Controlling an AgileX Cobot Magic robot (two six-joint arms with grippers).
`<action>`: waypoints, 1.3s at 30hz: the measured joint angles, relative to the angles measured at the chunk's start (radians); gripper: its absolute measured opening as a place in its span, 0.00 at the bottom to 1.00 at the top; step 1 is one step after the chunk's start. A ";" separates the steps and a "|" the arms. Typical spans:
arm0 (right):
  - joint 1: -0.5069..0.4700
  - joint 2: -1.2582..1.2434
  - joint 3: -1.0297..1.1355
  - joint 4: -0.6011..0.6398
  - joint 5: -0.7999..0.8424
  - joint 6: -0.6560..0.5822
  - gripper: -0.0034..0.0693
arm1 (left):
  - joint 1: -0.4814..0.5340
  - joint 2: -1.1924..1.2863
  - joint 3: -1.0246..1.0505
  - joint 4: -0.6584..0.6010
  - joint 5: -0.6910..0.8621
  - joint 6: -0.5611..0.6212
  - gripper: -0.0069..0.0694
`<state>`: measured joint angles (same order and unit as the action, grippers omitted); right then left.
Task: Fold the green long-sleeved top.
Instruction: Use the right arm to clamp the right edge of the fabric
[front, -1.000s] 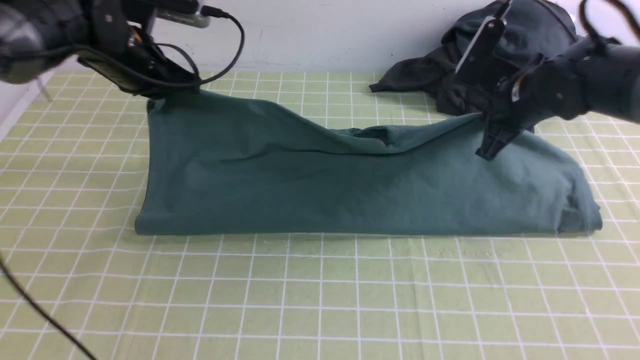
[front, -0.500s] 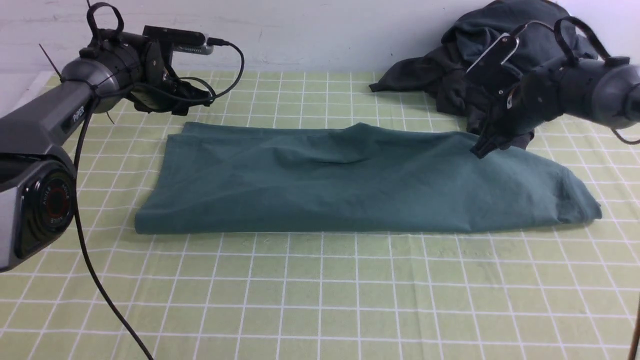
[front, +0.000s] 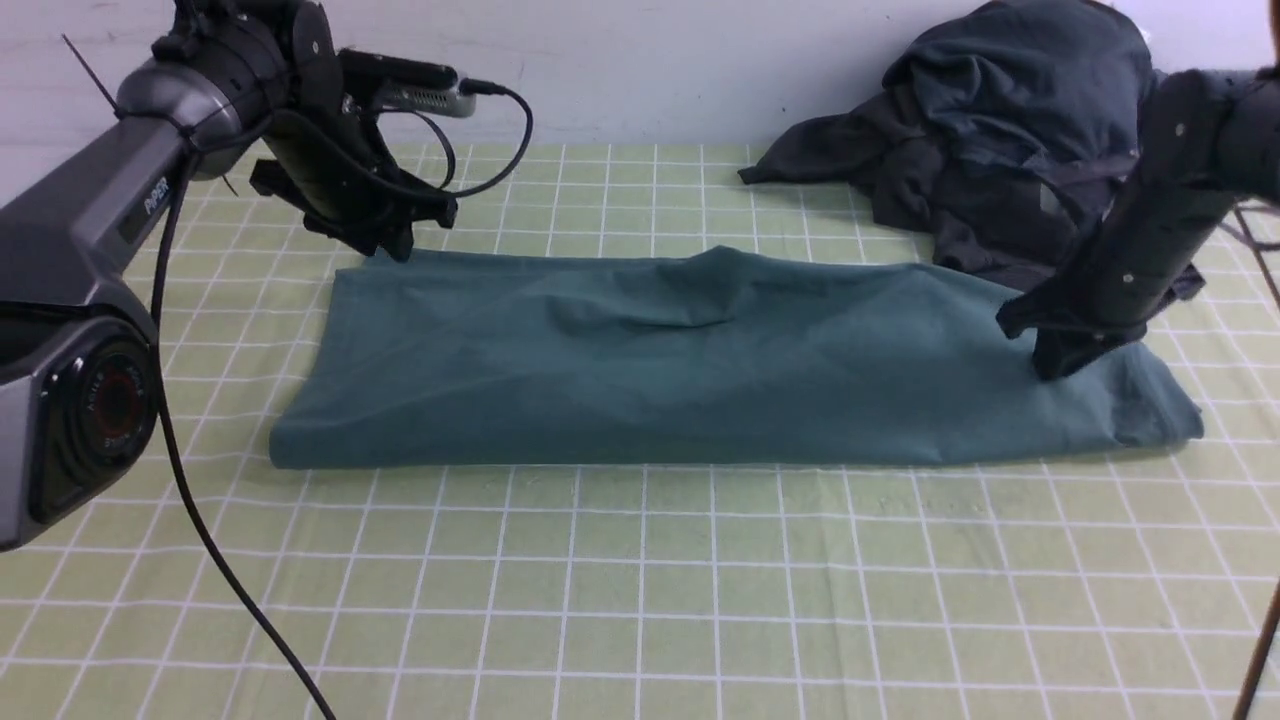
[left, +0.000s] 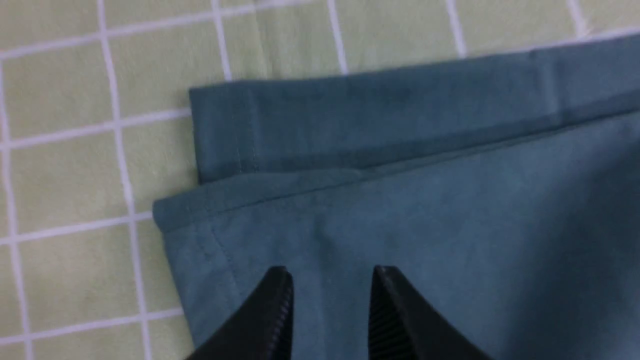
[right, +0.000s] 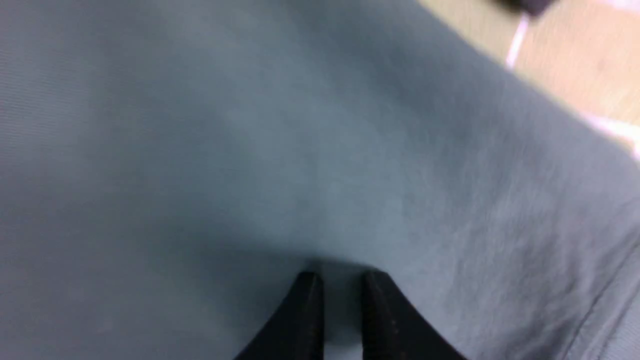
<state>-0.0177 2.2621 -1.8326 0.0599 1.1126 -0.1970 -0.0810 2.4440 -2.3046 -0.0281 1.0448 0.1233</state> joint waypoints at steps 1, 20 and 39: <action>-0.014 0.012 -0.001 0.006 0.003 0.013 0.20 | 0.006 0.019 0.000 -0.001 0.000 0.000 0.37; -0.049 -0.059 -0.006 -0.060 0.019 0.102 0.20 | 0.053 0.103 0.000 0.003 -0.194 -0.034 0.44; -0.044 -0.063 -0.006 -0.121 0.017 0.111 0.20 | 0.053 0.106 -0.075 -0.002 -0.289 -0.042 0.15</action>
<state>-0.0614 2.1993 -1.8387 -0.0610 1.1293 -0.0857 -0.0281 2.5502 -2.3793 -0.0300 0.7557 0.0815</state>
